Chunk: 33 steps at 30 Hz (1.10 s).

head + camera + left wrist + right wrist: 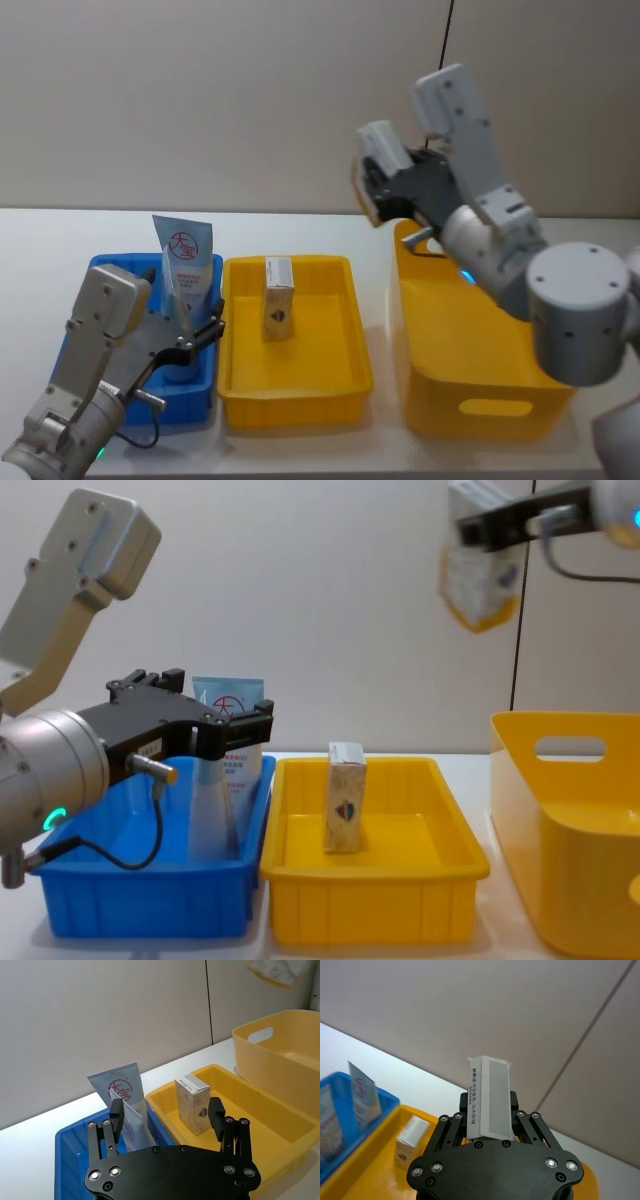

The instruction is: Bimanual collaborative sorting of washing and personal care products

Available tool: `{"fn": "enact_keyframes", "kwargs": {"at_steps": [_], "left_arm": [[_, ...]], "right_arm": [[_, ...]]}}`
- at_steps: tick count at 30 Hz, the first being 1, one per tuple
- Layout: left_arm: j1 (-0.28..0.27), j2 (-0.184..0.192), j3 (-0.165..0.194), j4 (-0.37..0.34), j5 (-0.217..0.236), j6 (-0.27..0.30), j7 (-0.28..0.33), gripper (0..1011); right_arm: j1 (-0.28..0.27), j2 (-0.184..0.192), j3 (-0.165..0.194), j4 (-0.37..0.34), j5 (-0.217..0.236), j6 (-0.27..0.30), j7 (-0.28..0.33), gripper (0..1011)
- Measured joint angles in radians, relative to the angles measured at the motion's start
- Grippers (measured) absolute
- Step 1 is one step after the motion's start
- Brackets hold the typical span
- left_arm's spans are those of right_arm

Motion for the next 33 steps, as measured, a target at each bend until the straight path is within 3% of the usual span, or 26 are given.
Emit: {"fn": "enact_keyframes", "kwargs": {"at_steps": [9, 18, 33], "left_arm": [[0.0, 0.0, 0.0, 0.0, 0.0, 0.0, 0.0, 1001], [0.0, 0.0, 0.0, 0.0, 0.0, 0.0, 0.0, 1001], [0.0, 0.0, 0.0, 0.0, 0.0, 0.0, 0.0, 1001]], "right_arm": [[-0.088, 0.045, 0.088, -0.081, -0.003, 0.066, -0.031, 368], [-0.131, 0.061, 0.163, -0.082, 0.008, 0.088, -0.045, 370], [-0.094, 0.053, 0.189, 0.046, 0.025, 0.064, -0.015, 368]]}}
